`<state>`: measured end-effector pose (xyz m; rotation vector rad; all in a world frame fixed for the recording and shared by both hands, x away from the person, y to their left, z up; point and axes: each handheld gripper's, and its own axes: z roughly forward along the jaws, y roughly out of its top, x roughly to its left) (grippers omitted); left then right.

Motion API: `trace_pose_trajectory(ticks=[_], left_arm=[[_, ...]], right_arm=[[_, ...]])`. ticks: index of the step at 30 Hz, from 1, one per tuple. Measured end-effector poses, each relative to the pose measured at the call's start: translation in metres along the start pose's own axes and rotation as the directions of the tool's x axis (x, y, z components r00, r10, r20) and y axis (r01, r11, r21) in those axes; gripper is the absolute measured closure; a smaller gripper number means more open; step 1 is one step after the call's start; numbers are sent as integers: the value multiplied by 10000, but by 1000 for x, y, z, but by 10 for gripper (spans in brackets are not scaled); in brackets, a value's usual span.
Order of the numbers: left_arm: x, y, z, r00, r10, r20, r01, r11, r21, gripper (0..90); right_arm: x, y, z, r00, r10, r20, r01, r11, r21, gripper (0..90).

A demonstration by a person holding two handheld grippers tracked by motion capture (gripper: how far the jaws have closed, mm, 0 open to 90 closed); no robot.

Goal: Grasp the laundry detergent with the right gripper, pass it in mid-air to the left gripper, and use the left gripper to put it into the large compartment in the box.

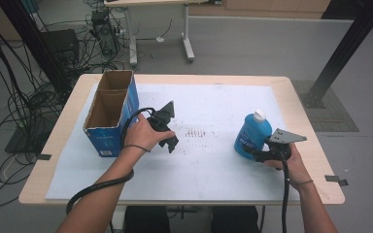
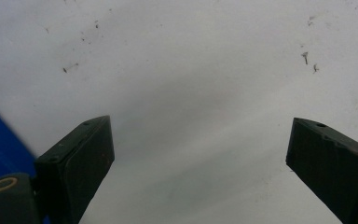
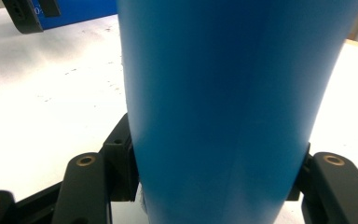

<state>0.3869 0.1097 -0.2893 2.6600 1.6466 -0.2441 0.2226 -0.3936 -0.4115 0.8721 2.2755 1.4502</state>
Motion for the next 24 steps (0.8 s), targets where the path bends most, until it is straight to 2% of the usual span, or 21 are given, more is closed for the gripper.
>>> trace_pose_trajectory(ticks=[15, 24], left_arm=[[0, -1, 0, 10000, 3, -27, -4, 10000, -28, 80], [2, -7, -4, 10000, 49, 9, -49, 9997, -226, 80]], right_arm=[[1, 0, 0, 10000, 1, 46, -1, 10000, -6, 405], [1, 2, 0, 9999, 81, 61, -82, 10000, 52, 407]])
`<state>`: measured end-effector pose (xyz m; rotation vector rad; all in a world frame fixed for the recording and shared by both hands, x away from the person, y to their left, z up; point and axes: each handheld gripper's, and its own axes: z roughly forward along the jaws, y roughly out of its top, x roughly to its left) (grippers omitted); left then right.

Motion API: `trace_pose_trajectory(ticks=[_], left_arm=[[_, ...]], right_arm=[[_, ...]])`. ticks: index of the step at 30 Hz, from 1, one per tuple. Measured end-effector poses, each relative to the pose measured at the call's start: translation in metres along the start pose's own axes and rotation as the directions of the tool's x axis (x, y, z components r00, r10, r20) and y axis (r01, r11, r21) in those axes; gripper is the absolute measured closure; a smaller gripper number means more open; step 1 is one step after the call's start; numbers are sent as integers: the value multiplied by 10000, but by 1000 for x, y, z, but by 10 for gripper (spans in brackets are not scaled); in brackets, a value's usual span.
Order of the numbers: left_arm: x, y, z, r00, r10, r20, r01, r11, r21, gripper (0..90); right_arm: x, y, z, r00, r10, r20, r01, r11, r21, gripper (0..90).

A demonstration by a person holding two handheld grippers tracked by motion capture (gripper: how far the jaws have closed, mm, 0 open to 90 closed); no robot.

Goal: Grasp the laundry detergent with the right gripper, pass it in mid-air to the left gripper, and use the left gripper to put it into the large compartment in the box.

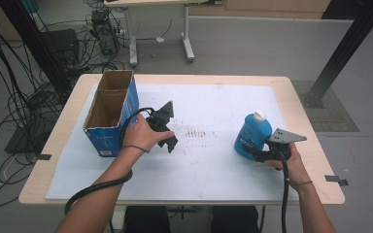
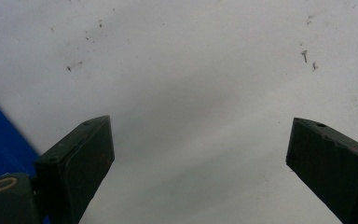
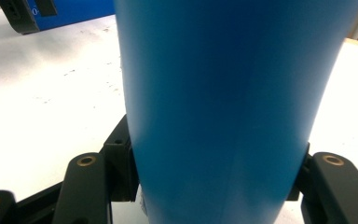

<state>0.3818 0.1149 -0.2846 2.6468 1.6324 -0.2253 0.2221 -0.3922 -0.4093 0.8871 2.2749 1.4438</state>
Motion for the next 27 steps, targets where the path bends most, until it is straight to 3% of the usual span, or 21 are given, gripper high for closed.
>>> trace_pose_trajectory(ticks=[13, 27], left_arm=[[-6, -16, -19, 9980, 637, 40, -634, 9968, -494, 81], [-12, -41, -50, 9859, 1664, 156, -1638, 9808, -1062, 81]], right_arm=[[-3, 14, 0, 9988, 84, -473, -77, 9998, 157, 409], [0, 31, 4, 9904, 0, -1381, 13, 10000, 94, 411]])
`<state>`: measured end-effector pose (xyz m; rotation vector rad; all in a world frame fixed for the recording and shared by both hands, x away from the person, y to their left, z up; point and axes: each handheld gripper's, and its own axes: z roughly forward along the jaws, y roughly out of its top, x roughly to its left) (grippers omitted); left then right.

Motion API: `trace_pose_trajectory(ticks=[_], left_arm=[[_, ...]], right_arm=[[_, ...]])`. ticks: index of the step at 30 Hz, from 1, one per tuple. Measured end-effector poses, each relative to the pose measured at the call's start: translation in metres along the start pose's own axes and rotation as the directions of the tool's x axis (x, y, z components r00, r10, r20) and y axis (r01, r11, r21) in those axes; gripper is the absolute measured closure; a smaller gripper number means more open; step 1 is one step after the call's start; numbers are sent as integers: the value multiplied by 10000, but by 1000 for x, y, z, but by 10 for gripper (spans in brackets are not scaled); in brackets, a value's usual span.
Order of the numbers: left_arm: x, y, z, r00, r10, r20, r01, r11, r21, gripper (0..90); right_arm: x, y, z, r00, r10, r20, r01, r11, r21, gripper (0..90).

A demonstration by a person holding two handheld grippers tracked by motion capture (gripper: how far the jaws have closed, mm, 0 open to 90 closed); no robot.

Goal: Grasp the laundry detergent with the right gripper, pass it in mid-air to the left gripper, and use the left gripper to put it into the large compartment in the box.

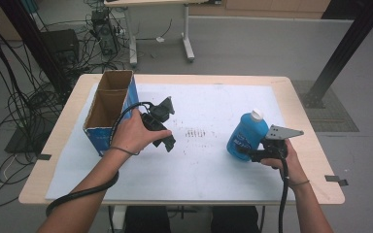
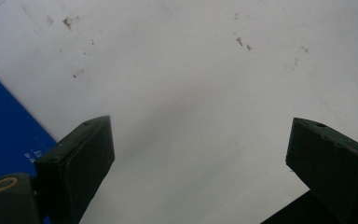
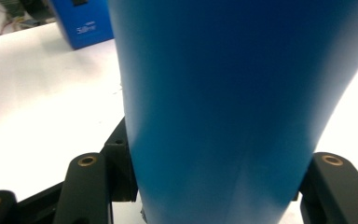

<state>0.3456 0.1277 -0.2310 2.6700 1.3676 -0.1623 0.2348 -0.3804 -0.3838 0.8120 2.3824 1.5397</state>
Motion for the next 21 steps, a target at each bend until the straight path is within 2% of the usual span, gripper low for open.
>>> trace_pose_trajectory(ticks=[4, 8, 12, 14, 15, 18, 21], left_arm=[[-4, -6, -9, 9993, 376, 76, -375, 9992, -139, 81], [-5, -11, -16, 9950, 954, 294, -948, 9953, -214, 81], [-5, -16, -21, 9919, 1197, 422, -1184, 9925, -317, 80], [-7, -18, -23, 9886, 1457, 369, -1442, 9887, -397, 82], [-6, -18, -24, 9878, 1481, 481, -1462, 9884, -408, 80], [-7, -19, -27, 9838, 1733, 458, -1712, 9842, -463, 80], [-7, -21, -32, 9757, 2112, 589, -2076, 9763, -610, 81]], right_arm=[[1, 6, 4, 9994, -138, -306, 139, 9999, 34, 411], [2, 11, 9, 9980, -233, -592, 233, 9997, -12, 411], [2, 16, 12, 9959, -292, -858, 296, 9996, 30, 411], [2, 19, 15, 9944, -303, -1017, 309, 9995, 41, 411], [2, 20, 15, 9936, -309, -1086, 316, 9995, 51, 411], [2, 24, 19, 9905, -370, -1323, 386, 9992, 96, 411], [4, 27, 22, 9878, -455, -1486, 480, 9988, 132, 411]])
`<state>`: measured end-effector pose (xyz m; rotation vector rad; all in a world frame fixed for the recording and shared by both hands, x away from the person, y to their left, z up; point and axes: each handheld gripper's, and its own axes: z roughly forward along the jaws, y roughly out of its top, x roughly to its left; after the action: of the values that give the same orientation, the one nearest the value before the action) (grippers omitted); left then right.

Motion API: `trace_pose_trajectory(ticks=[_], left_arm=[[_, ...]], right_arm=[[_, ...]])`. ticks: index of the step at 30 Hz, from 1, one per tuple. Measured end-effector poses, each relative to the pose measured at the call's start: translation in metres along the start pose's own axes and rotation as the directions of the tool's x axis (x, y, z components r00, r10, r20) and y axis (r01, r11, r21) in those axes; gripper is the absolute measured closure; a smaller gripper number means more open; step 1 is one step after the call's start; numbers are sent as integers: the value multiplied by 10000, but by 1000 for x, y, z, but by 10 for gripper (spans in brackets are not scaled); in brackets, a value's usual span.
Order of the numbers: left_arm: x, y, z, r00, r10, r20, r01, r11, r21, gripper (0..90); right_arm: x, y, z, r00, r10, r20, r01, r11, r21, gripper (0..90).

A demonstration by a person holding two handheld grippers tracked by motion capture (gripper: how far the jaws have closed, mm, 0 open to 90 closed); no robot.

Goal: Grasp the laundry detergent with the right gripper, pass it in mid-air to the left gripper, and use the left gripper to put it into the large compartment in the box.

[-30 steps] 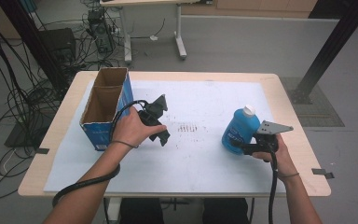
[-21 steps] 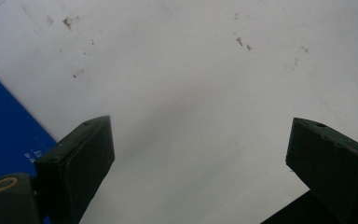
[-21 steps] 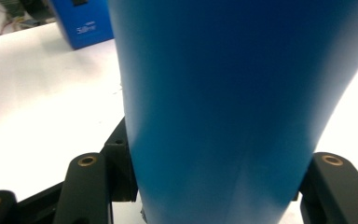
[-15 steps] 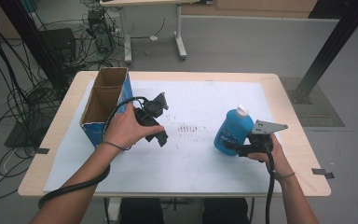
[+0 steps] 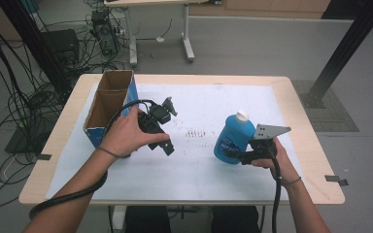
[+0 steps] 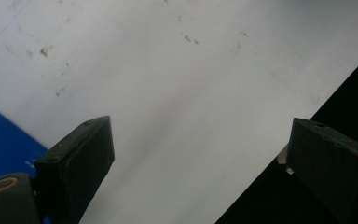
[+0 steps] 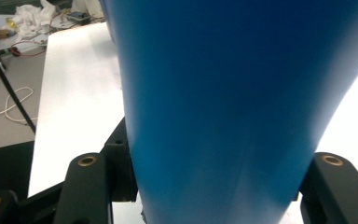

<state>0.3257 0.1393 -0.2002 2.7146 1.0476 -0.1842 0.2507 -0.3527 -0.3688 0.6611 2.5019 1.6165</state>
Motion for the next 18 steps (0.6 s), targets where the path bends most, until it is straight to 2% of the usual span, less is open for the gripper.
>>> trace_pose_trajectory(ticks=[6, 9, 10, 13, 18], left_arm=[[-7, -2, -12, 9974, 715, 13, -714, 9972, -235, 82], [-10, -3, -17, 9932, 1158, 91, -1154, 9926, -389, 84], [-12, -4, -19, 9903, 1385, 91, -1379, 9894, -462, 83], [-15, -3, -23, 9854, 1699, 143, -1691, 9845, -469, 83], [-21, -2, -31, 9725, 2318, 215, -2301, 9712, -619, 82]], right_arm=[[0, 7, 8, 9990, -190, -397, 193, 9998, 70, 412], [1, 12, 13, 9976, -336, -605, 344, 9993, 124, 412], [2, 13, 14, 9972, -364, -647, 374, 9992, 135, 411], [2, 17, 19, 9952, -454, -871, 471, 9987, 181, 412], [3, 24, 26, 9911, -625, -1177, 668, 9972, 328, 412]])
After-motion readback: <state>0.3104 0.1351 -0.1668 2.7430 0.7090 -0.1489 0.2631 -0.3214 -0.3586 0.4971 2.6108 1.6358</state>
